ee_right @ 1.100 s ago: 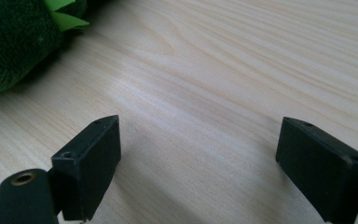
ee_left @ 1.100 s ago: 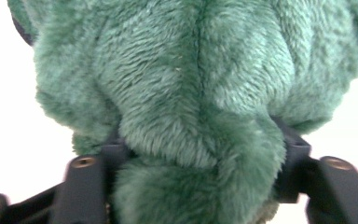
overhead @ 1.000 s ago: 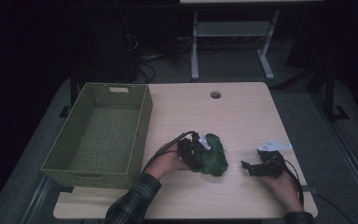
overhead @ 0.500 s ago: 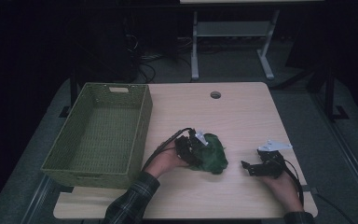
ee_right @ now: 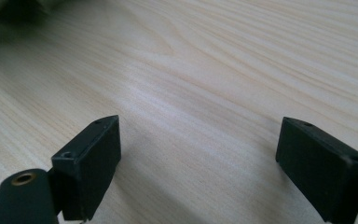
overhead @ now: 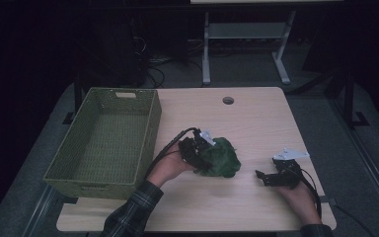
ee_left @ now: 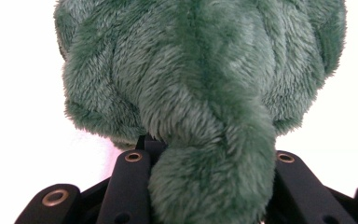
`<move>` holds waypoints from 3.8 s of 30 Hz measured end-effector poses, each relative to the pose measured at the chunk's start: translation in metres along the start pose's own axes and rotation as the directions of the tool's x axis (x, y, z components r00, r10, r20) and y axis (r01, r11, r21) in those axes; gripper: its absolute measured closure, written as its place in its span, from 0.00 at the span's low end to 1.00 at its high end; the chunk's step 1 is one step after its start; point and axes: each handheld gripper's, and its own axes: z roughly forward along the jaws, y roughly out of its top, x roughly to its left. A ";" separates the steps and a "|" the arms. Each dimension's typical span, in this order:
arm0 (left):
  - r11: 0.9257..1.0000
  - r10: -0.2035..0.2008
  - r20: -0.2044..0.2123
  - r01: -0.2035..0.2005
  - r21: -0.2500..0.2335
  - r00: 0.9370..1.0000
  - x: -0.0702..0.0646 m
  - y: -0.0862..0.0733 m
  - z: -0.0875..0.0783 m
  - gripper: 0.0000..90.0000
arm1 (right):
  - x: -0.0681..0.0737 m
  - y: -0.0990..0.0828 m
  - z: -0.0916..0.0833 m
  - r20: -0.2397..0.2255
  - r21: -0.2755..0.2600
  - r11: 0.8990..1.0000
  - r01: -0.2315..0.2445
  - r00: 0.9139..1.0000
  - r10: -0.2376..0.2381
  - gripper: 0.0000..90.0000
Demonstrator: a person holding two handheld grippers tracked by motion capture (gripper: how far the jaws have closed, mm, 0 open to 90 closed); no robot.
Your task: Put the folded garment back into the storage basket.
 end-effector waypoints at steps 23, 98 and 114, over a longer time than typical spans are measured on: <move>0.997 -0.063 -0.085 0.060 -0.044 0.994 0.007 -0.001 -0.076 0.72 | 0.000 0.000 0.000 -0.001 0.001 1.000 -0.004 1.000 0.004 0.15; 0.871 -0.476 -0.406 0.482 -0.094 0.780 0.085 -0.188 -0.163 0.72 | 0.000 0.000 0.000 -0.001 0.002 1.000 -0.003 1.000 0.003 0.15; 0.849 -0.500 -0.376 0.526 -0.039 0.780 0.099 -0.212 -0.120 0.63 | 0.000 0.000 0.000 0.001 0.000 1.000 -0.001 1.000 0.001 0.15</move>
